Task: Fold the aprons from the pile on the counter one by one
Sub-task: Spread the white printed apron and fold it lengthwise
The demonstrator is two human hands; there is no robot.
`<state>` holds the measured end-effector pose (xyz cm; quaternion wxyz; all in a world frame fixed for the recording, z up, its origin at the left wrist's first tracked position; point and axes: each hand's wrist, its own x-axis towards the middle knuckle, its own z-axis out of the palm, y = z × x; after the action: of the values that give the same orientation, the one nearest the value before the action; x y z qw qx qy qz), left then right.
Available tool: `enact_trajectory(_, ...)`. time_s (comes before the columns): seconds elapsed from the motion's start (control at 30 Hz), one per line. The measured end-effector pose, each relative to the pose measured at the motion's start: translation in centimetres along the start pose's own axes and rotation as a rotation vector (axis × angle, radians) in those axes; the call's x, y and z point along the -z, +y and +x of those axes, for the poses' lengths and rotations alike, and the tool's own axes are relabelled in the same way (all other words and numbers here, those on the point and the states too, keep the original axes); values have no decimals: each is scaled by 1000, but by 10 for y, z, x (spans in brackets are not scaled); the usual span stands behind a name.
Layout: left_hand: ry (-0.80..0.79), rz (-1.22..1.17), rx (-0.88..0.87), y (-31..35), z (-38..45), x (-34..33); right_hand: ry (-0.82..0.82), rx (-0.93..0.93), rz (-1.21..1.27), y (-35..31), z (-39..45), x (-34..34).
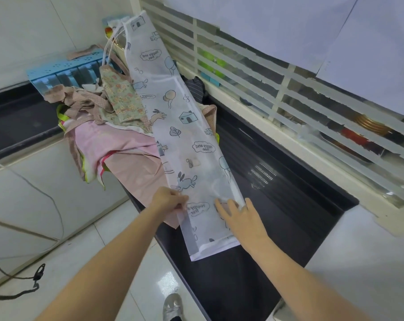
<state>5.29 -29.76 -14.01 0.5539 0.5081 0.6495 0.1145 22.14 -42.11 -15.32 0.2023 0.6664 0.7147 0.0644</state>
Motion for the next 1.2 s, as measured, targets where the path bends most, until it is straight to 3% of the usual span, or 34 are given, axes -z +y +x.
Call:
enact_trajectory(0.07, -64, -66, 63, -1, 3, 9, 58, 32, -67, 1, -3, -4)
enact_trajectory(0.23, -126, -187, 83, 0, 3, 5, -48, 72, -185, -3, -7, -6)
enact_trajectory(0.4, 16, -185, -20, 8, 13, 7, -8, 166, -135, -6, -1, -13)
enact_trajectory(0.47, 31, -51, -47, 8, 13, 7, 48, 224, -52, -5, -4, -14)
enact_trajectory(0.6, 144, 358, -196, 8, 15, 6, -93, 484, 70, 12, 0, -2)
enact_trajectory(0.8, 125, 275, -140, 2, 24, 11, -255, 566, 266, 5, 14, 29)
enact_trajectory(0.97, 135, 294, -131, -2, 26, 9, -171, 649, 248, -13, 2, 28)
enact_trajectory(1.2, 106, 231, -123, -3, 26, 9, 19, 542, 310, -45, 5, 42)
